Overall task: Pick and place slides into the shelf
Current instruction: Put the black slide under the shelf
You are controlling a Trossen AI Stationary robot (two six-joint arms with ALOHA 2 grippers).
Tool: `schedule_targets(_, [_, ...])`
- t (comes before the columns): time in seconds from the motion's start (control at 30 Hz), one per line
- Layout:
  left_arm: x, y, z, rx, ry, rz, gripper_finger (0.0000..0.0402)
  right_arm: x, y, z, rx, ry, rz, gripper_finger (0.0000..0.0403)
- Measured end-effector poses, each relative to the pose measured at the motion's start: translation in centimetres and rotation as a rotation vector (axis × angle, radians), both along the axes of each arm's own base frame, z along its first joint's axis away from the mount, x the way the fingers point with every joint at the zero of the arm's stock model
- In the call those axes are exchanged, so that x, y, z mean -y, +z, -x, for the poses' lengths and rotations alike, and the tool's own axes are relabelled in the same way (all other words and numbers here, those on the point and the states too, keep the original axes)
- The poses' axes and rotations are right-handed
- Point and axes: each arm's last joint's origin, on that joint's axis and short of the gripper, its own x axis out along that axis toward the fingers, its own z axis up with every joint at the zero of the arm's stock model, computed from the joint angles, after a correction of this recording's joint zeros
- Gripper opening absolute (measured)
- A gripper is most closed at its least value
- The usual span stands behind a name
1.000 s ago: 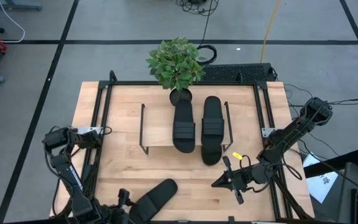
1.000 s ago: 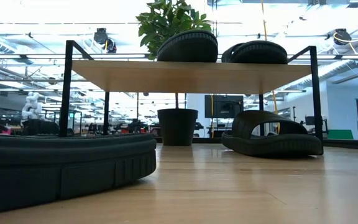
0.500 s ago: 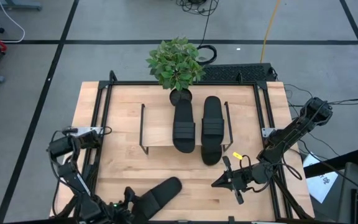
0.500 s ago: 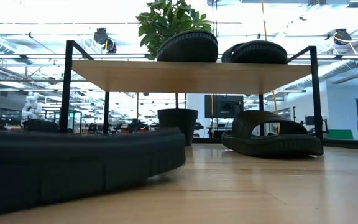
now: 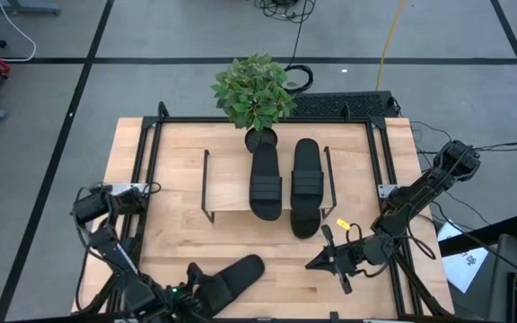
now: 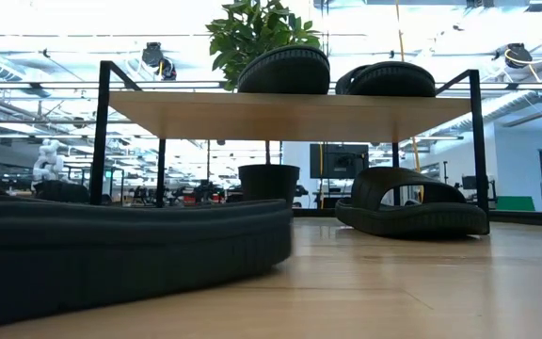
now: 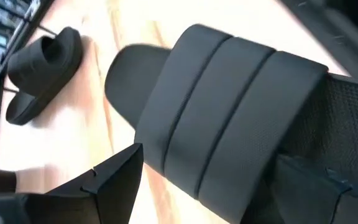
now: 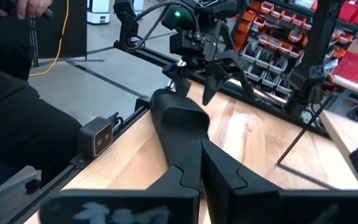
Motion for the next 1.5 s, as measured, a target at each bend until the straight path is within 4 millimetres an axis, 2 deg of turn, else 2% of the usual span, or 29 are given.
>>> schedule_targets(0.2, [-1.2, -0.1, -1.8, -0.029, 0.077, 0.045, 0.0316, 0.2, -0.7, 0.2, -0.027, -0.008, -0.019, 0.0000])
schedule_targets(0.3, [-1.7, -0.4, -2.6, -0.083, 0.076, 0.060, 0.0293, 0.2, -0.6, 0.2, -0.023, -0.008, -0.025, 0.0000])
schedule_targets(0.37, [-1.8, -0.5, -2.8, -0.097, 0.063, 0.046, 0.0250, 0.2, -0.6, 0.2, -0.021, -0.008, -0.027, 0.0000])
schedule_targets(0.57, [-2.1, -0.3, -3.2, -0.137, 0.050, 0.069, 0.0040, 0.2, -0.5, 0.2, -0.013, -0.005, -0.023, 0.0000])
schedule_targets(0.6, [-2.2, -0.3, -3.3, -0.143, 0.057, 0.079, 0.0022, 0.2, -0.5, 0.2, -0.012, -0.004, -0.019, 0.0000])
schedule_targets(0.77, [-2.0, 0.8, -4.0, -0.124, 0.111, 0.118, 0.0014, 0.2, -0.5, 0.2, -0.011, -0.002, -0.015, 0.0000])
schedule_targets(1.03, [-2.1, 5.5, -5.9, 0.038, 0.327, 0.143, 0.0003, 0.2, -0.5, 0.2, -0.011, 0.002, -0.016, 0.0000])
schedule_targets(1.23, [-3.9, 6.2, -8.1, 0.108, 0.439, 0.159, 0.0002, 0.2, -0.4, 0.2, 0.001, 0.002, -0.028, 0.0000])
schedule_targets(1.5, [-7.4, 6.2, -11.0, 0.169, 0.619, 0.198, 0.0001, 0.2, -0.3, 0.2, -0.002, -0.002, -0.054, 0.0000])
